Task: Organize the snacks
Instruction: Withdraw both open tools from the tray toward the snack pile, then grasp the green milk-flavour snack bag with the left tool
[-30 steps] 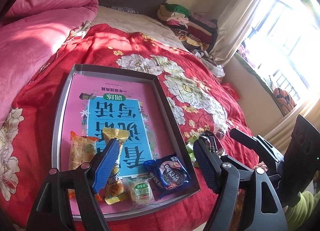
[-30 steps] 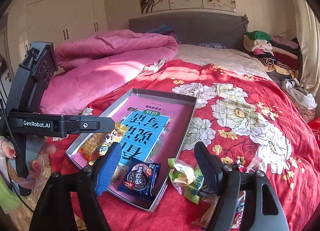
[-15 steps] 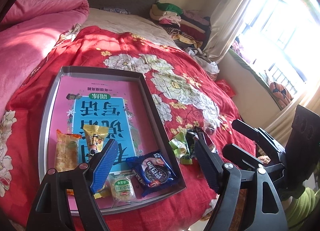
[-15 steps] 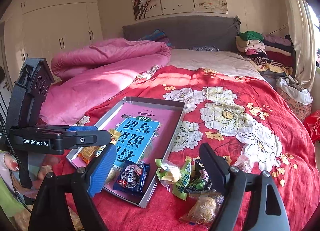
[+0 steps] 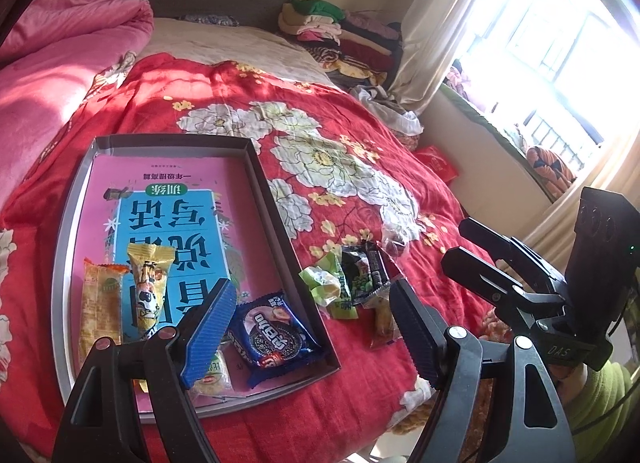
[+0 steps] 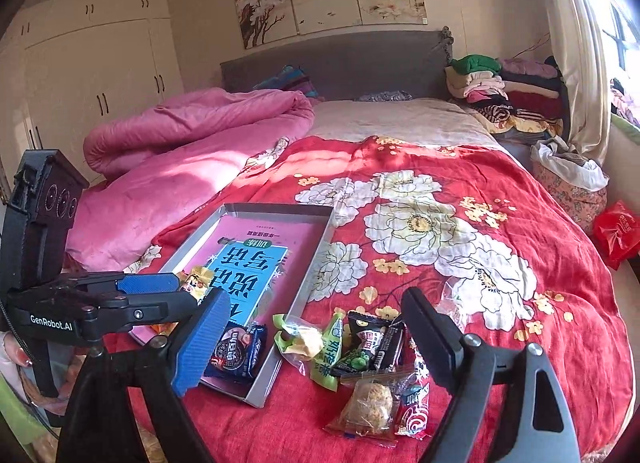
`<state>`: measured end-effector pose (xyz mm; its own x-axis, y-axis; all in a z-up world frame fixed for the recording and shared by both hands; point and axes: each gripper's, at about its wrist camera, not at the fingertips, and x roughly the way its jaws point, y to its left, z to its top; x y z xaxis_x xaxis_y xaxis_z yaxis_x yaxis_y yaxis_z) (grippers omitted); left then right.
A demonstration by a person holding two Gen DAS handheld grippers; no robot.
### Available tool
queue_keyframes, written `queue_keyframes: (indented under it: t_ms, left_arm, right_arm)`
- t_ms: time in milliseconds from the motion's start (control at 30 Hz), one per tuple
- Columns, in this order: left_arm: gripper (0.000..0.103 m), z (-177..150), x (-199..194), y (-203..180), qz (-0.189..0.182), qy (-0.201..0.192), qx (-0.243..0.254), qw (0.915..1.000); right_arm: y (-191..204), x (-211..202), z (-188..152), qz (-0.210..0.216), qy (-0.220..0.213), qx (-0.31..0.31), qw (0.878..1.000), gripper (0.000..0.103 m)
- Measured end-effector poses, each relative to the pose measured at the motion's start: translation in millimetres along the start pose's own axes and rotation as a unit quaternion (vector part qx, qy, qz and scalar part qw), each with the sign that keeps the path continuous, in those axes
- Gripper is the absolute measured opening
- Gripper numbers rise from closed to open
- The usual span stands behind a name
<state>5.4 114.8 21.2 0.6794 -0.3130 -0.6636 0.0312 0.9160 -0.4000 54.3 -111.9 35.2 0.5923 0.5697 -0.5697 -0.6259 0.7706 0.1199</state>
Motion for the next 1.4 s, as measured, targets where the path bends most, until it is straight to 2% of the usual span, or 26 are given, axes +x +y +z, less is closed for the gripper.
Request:
queue_keyframes:
  t_ms: [567, 933, 1133, 1400]
  left_arm:
    - [0.080, -2.8, 2.0, -19.9, -0.014, 0.001, 0.011, 0.9998]
    - [0.080, -10.0, 19.3, -41.6, -0.019, 0.028, 0.033, 0.9989]
    - [0.080, -16.6, 30.4, -49.7, -0.015, 0.045, 0.049, 0.9977]
    - [0.080, -14.8, 40.4, -44.7, 0.001, 0.052, 0.064, 0.9966]
  right_arm:
    - [-33.9, -16.1, -0.1, -0.027, -0.014, 0.031, 0.999, 0.089]
    - [-56.4, -30.3, -1.1, -0.070, -0.021, 0.027, 0.997, 0.089]
    - [-70.7, -28.1, -8.2, -0.081, -0.005, 0.050, 0.995, 0.089]
    - [-69.3, -20.9, -15.5, -0.074, 0.014, 0.052, 0.996, 0.089]
